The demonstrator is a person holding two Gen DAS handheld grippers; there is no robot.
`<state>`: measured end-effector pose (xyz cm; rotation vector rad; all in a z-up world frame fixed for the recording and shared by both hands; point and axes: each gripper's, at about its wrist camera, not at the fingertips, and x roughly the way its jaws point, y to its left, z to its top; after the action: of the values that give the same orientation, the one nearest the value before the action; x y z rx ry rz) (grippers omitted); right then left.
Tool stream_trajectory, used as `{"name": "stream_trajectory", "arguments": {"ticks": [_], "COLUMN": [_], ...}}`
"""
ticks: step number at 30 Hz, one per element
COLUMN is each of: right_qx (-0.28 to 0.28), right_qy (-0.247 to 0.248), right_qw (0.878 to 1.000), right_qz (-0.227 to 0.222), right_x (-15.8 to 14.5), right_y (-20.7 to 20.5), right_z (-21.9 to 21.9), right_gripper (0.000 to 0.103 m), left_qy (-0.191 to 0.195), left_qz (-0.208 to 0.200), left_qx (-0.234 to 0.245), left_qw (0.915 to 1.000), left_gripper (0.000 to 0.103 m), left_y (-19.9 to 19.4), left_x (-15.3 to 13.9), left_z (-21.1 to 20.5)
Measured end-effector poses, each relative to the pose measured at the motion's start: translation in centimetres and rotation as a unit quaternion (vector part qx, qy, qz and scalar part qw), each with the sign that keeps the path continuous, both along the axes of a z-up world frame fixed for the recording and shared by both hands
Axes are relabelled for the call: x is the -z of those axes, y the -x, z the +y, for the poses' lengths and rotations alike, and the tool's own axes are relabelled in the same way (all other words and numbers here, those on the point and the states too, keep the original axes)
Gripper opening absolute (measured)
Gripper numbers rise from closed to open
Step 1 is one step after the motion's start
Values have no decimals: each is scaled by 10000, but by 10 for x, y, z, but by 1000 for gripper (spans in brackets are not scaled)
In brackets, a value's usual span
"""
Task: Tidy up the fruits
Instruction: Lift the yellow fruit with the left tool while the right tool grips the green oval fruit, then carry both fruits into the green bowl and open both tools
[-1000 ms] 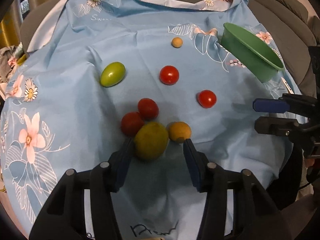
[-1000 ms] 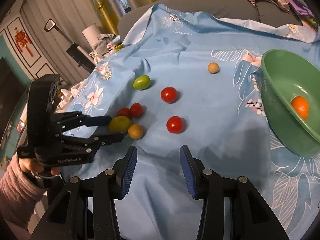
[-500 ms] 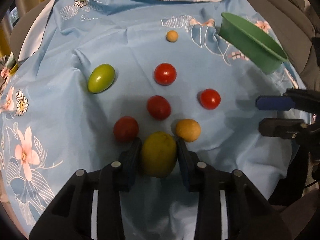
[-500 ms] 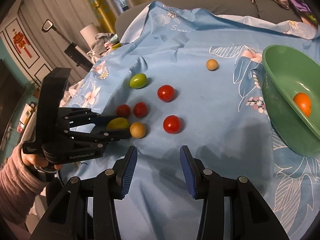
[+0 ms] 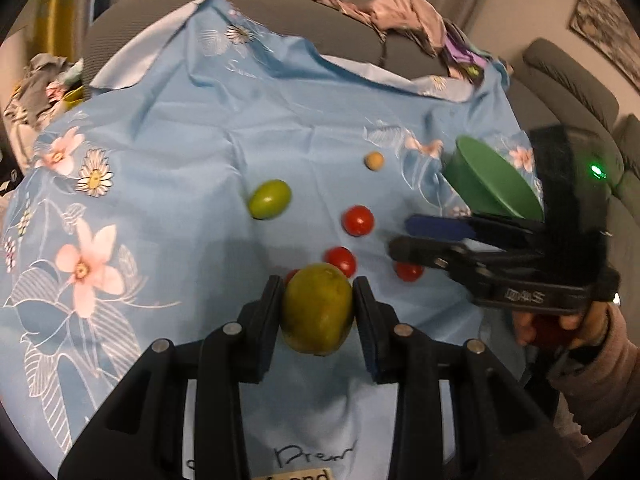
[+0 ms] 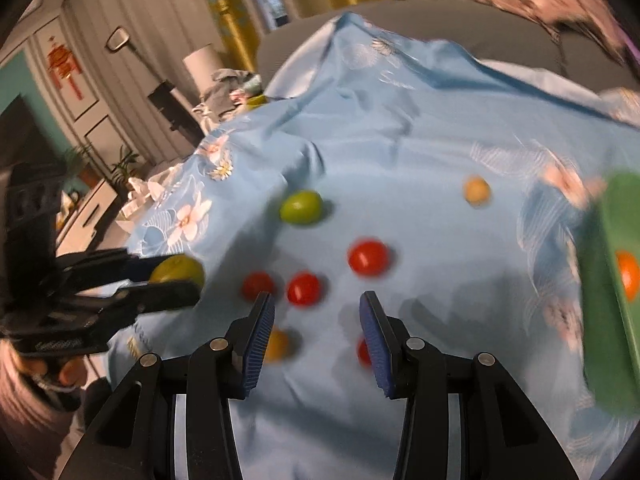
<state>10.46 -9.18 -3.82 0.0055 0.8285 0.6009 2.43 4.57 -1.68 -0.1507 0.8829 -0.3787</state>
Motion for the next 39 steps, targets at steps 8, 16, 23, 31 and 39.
{"name": "stream_trajectory", "arguments": {"ticks": [8,16,23,31,39], "right_qx": [-493,-810,-894,-681,-291], "right_qy": [598,926,1015,461,64], "right_qw": [9969,9924,9908,9964,9987], "right_qz": [-112,34,36,-183,-421], "right_x": [10,26,37,13,-19], "right_y": [-61,-90,-97,-73,-17], "right_z": [57,82,89,64,9], "right_gripper": [45,51,47,46,46], "left_qy": [167,284,281,254,122], "left_qz": [-3,93,130,90,1], "left_qx": [-193,-300,-328,-230,-28], "left_qw": [9997,9991,9990,9994,9999], "left_gripper": [35,35,35,35,35], "left_y": [2,-3,-6,-6,-3], "left_x": [3,9,12,6,-8], "left_z": [23,36,40,31,3]}}
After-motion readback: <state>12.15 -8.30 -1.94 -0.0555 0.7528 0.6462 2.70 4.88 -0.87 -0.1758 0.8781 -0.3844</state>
